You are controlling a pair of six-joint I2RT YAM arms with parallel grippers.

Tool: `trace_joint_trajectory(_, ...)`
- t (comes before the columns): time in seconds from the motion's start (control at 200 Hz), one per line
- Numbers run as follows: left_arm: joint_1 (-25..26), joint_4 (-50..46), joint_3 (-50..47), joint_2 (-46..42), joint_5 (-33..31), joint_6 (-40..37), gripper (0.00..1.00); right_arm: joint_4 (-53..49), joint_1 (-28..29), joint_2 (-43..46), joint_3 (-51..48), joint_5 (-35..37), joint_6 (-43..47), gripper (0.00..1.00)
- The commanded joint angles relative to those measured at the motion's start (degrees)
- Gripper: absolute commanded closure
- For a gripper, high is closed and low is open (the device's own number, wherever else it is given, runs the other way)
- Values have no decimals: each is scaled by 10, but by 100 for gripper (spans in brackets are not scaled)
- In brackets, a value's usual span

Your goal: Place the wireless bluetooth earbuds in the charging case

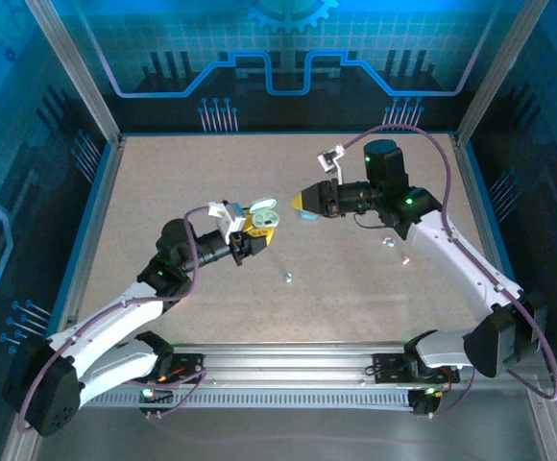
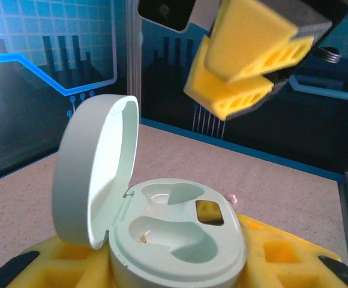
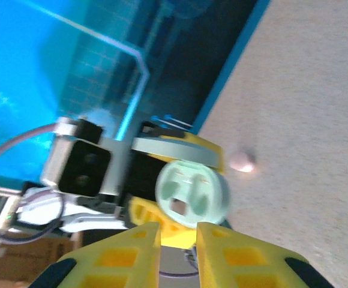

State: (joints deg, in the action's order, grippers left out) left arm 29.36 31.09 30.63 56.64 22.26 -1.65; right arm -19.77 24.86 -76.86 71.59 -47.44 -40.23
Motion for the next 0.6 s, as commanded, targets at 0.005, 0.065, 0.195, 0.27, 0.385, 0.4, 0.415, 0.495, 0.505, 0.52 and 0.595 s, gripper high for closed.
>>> trace_joint_trajectory(0.005,0,0,1,-4,-45,-7,66,-140,4,-17,-2,119,86,76)
trace_joint_trajectory(0.065,1,-4,-4,-13,-72,-1,66,-195,6,-38,-2,182,101,75)
trace_joint_trajectory(0.195,0,-6,-18,-43,-122,-2,67,-217,27,-84,-28,223,144,72)
trace_joint_trajectory(0.27,1,-5,-29,-65,-158,-3,67,-202,50,-122,-33,214,175,67)
trace_joint_trajectory(0.385,0,-17,-35,-97,-188,-9,67,-235,85,-207,6,253,199,65)
trace_joint_trajectory(0.4,0,-19,-35,-102,-189,-9,67,-236,91,-218,9,256,201,64)
trace_joint_trajectory(0.415,0,-22,-35,-106,-191,-9,67,-236,95,-228,13,258,202,64)
trace_joint_trajectory(0.495,0,-35,-36,-127,-193,-10,67,-227,117,-273,28,268,202,58)
trace_joint_trajectory(0.505,0,-36,-36,-129,-193,-10,67,-226,119,-278,30,270,203,58)
trace_joint_trajectory(0.52,0,-39,-36,-133,-193,-10,67,-225,123,-285,34,272,204,57)
trace_joint_trajectory(0.595,0,-48,-37,-147,-196,-10,67,-228,139,-323,62,291,220,57)
